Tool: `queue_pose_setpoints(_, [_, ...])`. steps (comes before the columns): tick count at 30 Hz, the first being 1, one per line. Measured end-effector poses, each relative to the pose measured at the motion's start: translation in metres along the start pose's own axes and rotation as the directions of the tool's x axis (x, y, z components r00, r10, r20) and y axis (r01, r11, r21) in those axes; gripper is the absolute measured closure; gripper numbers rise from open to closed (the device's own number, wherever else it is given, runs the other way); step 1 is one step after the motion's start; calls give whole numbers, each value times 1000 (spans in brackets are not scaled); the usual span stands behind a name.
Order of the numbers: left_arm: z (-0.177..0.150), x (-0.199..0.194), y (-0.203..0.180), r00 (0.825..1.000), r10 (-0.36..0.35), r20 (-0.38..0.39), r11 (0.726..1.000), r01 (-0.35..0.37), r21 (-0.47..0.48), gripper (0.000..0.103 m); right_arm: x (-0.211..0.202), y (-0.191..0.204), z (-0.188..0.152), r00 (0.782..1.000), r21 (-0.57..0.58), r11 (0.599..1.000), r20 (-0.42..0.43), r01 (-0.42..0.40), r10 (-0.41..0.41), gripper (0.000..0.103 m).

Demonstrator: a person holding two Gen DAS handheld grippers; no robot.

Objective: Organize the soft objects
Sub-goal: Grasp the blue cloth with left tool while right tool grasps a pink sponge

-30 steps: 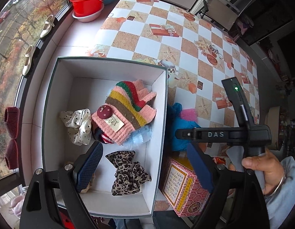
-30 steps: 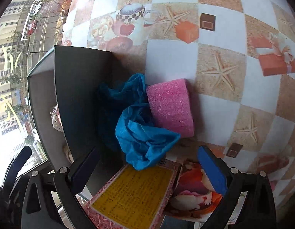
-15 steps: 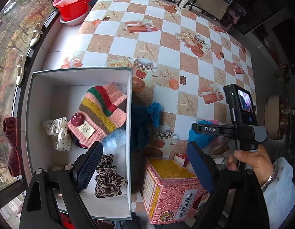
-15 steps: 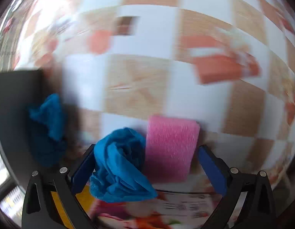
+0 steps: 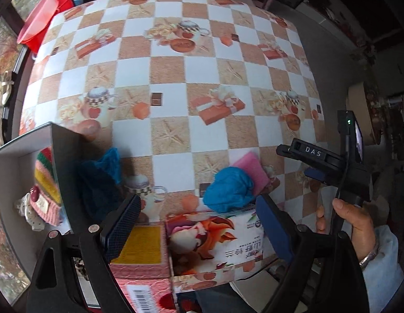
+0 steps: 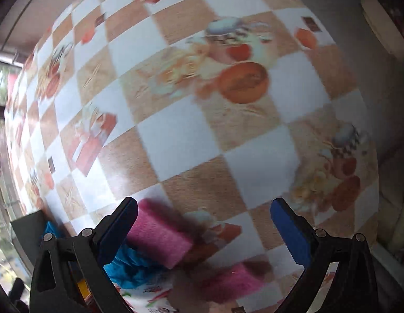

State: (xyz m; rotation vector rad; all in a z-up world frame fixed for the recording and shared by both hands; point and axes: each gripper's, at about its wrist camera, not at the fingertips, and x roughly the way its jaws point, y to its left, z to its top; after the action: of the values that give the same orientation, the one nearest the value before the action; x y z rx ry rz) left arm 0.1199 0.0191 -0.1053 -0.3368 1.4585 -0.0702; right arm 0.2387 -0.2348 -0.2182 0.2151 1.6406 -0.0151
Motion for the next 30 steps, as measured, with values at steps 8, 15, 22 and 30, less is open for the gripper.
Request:
queue_pose_setpoints(8, [11,93,-67,966,156,-205,967,-107,232,12,-10,-74,-17,991,91,988,-42,-123,128,1])
queue_pose_setpoints(15, [14,137,-68,896,390,-211,888,-306,342,12,-10,-106,-42,979,93,979,-73,-183,190,0])
queue_pose_setpoints(22, [31,130,-34,905,368,-213,919,-320,228,11,-30,-87,-71,985,-128,978,-82,-164,155,1])
queue_pose_setpoints(30, [34,145,-22,893,366,-263,927,-325,188,11,-26,-71,-90,986,-233,958,-64,-166,155,0])
